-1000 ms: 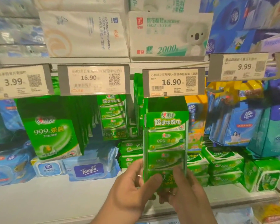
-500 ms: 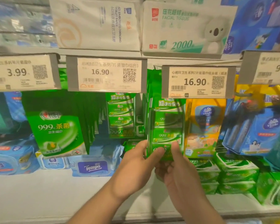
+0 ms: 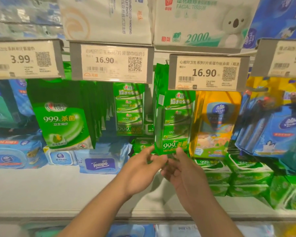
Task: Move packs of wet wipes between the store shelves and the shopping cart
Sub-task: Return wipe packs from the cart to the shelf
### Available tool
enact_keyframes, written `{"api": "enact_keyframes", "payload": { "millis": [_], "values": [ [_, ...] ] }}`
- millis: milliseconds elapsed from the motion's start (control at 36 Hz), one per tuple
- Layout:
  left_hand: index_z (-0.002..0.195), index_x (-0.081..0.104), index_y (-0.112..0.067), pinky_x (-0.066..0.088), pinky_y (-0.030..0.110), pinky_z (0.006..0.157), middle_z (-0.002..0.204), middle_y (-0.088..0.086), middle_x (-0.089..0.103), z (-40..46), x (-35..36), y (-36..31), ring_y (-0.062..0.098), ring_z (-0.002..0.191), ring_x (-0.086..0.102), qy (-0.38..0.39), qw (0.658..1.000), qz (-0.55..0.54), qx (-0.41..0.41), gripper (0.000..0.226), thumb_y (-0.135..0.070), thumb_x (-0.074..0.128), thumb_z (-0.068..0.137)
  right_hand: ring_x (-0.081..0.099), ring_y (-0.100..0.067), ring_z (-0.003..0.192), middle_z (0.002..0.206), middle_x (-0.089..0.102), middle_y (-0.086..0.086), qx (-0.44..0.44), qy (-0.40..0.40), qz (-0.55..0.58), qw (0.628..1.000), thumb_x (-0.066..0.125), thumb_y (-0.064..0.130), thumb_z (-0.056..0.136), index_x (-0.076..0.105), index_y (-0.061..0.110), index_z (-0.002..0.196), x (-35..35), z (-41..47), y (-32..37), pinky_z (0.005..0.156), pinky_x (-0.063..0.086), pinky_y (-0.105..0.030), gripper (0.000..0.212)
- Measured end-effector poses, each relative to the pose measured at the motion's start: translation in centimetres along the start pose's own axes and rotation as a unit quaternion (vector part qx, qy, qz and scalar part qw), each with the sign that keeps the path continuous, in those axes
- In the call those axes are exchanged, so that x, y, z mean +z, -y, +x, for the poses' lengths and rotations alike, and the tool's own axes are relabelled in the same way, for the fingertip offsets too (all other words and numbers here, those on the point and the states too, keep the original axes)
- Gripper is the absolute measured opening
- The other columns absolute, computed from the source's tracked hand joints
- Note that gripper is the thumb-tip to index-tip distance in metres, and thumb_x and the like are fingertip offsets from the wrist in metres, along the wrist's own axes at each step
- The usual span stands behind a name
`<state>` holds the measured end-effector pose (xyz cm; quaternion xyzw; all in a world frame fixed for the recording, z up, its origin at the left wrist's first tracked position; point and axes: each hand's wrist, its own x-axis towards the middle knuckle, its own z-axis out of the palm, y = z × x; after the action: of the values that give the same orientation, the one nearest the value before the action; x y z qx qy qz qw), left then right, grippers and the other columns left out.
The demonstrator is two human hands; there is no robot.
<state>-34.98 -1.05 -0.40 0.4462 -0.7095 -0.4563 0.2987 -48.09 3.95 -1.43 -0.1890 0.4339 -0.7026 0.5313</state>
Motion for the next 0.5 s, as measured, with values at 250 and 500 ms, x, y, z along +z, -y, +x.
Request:
{"api": "enact_keyframes", "payload": {
  "millis": [250,500],
  "values": [
    [0.141,0.05,-0.041,0.046,0.028,0.105,0.131,-0.024,0.059,-4.2,-1.1,2.9,-0.005,0.118,0.055,-0.081,0.986,0.147,-0.007,0.081,-0.081,0.053,0.07,0.069,-0.017,0.08,0.097,0.073,-0.004,-0.062,-0.016,-0.364,0.929,0.061,0.029,0.099,0.066,0.02,0.103,-3.6,-0.4,-2.2,0.08,0.058,-0.04,0.011],
    [0.153,0.034,-0.033,0.025,0.04,0.121,0.158,-0.012,0.035,-11.2,-3.6,6.0,0.015,0.148,0.025,-0.17,0.895,0.407,-0.064,0.099,-0.087,0.023,0.071,0.034,-0.014,0.148,0.16,0.04,0.008,-0.133,0.155,-0.725,0.658,0.049,0.054,0.1,0.04,0.031,0.154,-4.0,-0.9,-5.1,0.117,0.024,-0.026,0.059]
  ]
}}
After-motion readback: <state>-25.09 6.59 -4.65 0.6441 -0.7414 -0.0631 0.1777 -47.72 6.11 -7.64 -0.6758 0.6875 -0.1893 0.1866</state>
